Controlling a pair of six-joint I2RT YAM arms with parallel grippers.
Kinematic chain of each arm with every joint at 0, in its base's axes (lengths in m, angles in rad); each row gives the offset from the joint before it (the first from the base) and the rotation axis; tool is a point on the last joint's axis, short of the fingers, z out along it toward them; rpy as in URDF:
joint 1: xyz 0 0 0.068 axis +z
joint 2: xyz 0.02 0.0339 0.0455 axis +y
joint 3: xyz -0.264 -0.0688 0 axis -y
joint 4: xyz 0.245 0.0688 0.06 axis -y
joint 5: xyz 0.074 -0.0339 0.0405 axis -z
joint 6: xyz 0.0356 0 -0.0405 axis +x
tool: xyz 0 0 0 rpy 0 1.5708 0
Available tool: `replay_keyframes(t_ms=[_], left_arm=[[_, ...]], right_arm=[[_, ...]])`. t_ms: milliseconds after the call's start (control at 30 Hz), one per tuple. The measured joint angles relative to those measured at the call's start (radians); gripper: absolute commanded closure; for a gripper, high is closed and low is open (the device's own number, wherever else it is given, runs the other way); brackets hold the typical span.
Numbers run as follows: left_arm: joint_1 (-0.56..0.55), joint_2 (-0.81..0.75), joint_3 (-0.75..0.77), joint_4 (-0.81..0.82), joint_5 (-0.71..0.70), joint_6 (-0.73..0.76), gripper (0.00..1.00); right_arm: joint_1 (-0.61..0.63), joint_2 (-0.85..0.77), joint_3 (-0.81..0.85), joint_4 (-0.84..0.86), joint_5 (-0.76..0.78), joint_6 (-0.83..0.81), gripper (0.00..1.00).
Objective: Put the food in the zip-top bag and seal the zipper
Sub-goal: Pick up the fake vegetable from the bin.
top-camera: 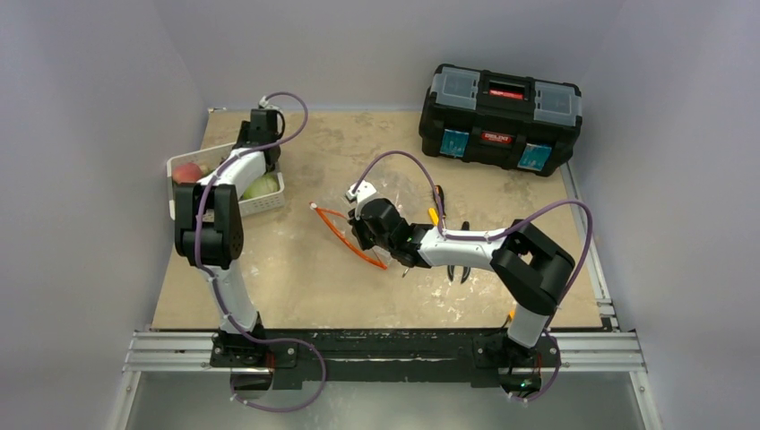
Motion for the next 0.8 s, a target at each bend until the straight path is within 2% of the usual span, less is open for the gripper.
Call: replay_keyframes(t_ms=[200, 233, 400, 533, 667, 800], left_arm=[[0.003, -0.011, -0.013, -0.016, -0.023, 0.037, 0.98], [0.004, -0.02, -0.022, -0.016, -0.033, 0.042, 1.0], [0.004, -0.088, -0.034, -0.031, -0.139, 0.034, 1.0], [0.004, -0.221, -0.037, -0.103, -0.169, -0.089, 1.0], [0.002, -0.473, -0.114, -0.146, -0.1, -0.282, 1.0], [-0.002, -0.687, -0.152, -0.214, 0.054, -0.46, 1.0]], right_arm=[[0.0, 0.0, 0.0, 0.0, 0.0, 0.0, 1.0], [0.0, 0.0, 0.0, 0.0, 0.0, 0.0, 1.0], [0.0, 0.002, 0.0, 0.0, 0.002, -0.001, 1.0], [0.0, 0.002, 0.0, 0.0, 0.005, -0.001, 1.0], [0.0, 0.004, 0.0, 0.001, 0.009, -0.001, 1.0], [0.0, 0.008, 0.0, 0.006, 0.019, -0.002, 1.0]])
